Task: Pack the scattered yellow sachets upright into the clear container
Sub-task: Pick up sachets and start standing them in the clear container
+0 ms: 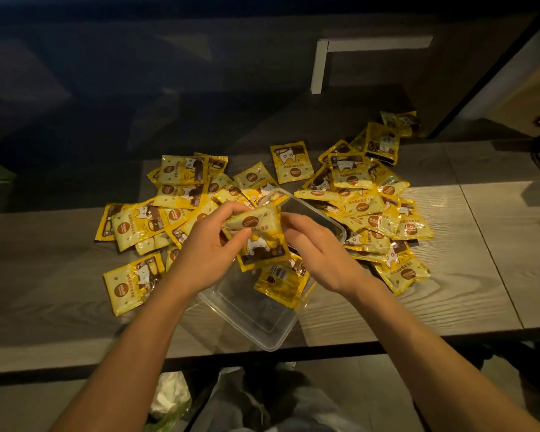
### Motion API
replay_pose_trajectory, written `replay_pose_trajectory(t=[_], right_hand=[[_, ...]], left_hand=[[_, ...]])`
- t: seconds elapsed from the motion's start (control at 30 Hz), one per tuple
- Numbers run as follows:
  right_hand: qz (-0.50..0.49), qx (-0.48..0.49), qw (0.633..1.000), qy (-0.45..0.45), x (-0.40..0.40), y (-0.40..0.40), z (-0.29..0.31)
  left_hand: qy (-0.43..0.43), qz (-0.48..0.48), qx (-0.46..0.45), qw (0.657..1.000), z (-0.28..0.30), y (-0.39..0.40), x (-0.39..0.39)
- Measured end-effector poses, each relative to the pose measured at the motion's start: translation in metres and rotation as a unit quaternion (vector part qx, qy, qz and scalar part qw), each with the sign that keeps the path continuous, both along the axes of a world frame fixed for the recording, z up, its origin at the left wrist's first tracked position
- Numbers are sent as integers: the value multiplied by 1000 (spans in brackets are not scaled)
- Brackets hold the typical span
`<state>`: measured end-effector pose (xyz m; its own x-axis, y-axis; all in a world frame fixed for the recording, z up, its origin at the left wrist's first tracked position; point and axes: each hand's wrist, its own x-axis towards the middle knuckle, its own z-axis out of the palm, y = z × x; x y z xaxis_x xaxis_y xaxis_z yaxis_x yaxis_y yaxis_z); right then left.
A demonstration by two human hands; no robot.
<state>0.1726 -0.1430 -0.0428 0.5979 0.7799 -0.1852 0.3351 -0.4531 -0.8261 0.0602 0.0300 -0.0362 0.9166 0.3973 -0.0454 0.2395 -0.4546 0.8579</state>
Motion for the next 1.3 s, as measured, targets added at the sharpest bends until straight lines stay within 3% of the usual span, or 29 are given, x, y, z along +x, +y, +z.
replay_pose_trajectory(t=[0.07, 0.17, 0.23, 0.4, 0.6, 0.73, 0.9, 0.97, 1.07, 1.13, 1.2, 1.3], right_hand=[[27, -115, 991, -65, 6, 3, -2], [129, -303, 928, -171, -2, 17, -7], [148, -354, 905, -185, -9, 26, -12], [113, -381, 893, -211, -8, 40, -26], [114, -339, 926, -118, -2, 41, -18], [68, -256, 963, -55, 3, 27, -4], [9, -128, 989, -69, 12, 2, 12], [-22, -98, 995, -2, 15, -3, 14], [-79, -44, 968, 236, 17, -2, 28], [-65, -38, 939, 337, 25, -5, 36], [-24, -32, 926, 374, 31, -10, 42], [23, -44, 956, 288, 31, -13, 49]], left_hand=[[-9, 28, -13, 999, 3, 2, -6], [-13, 49, -16, 999, 6, 5, -14], [-16, 49, -23, 998, 8, 6, -19], [-19, 63, -47, 997, 13, 10, -32], [-21, 88, -70, 993, 14, 8, -33], [-26, 120, -95, 988, 16, 9, -29], [-44, 129, -75, 988, 19, 3, -20], [-44, 133, -55, 989, 21, 0, -15], [-44, 120, -52, 990, 17, -3, -8], [-39, 111, -49, 992, 15, -5, -4], [-36, 114, -47, 992, 13, -5, -1], [-24, 136, -75, 988, 11, -4, 3]])
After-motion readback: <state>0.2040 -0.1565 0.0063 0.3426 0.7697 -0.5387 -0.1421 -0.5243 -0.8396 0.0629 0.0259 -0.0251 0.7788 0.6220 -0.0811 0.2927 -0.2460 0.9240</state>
